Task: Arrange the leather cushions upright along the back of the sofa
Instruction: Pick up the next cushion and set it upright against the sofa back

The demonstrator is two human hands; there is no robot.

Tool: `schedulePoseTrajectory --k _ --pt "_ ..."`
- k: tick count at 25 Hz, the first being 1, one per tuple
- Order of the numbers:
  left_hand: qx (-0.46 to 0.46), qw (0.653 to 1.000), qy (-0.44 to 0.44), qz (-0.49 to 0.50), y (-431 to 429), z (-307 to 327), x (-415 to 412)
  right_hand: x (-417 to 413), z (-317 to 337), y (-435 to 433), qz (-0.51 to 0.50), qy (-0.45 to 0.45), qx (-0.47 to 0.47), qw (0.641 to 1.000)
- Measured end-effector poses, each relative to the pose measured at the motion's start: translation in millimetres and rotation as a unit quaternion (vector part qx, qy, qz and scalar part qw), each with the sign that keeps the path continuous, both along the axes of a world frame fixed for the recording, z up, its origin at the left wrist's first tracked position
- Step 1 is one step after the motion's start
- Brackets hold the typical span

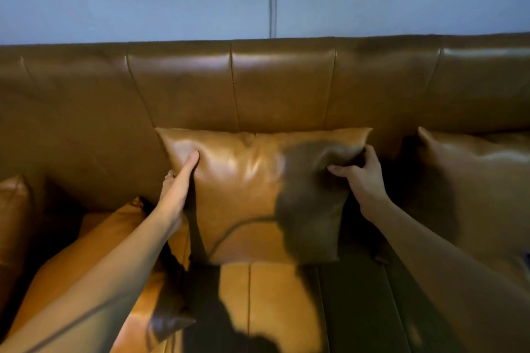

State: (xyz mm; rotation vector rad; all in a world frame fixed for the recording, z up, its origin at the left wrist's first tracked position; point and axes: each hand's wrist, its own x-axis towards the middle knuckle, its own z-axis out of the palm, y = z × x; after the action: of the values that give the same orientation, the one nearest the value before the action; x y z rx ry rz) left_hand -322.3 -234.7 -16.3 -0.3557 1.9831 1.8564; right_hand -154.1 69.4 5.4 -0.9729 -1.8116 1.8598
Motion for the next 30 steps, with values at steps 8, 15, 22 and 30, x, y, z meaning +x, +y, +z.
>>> schedulePoseTrajectory --k 8,15,22,30 --pt "0.032 0.999 -0.01 0.019 15 4 8 7 8 6 0.036 0.023 0.009 0.999" --pt "0.038 0.999 0.007 0.013 14 9 6 7 0 4 0.036 0.043 0.034 0.998" --pt "0.029 0.999 0.004 -0.022 7 6 3 0 -10 7 0.056 -0.012 0.05 0.997" --pt "0.0 0.999 0.03 -0.022 -13 19 17 29 -23 -20 0.035 -0.203 0.055 0.977"
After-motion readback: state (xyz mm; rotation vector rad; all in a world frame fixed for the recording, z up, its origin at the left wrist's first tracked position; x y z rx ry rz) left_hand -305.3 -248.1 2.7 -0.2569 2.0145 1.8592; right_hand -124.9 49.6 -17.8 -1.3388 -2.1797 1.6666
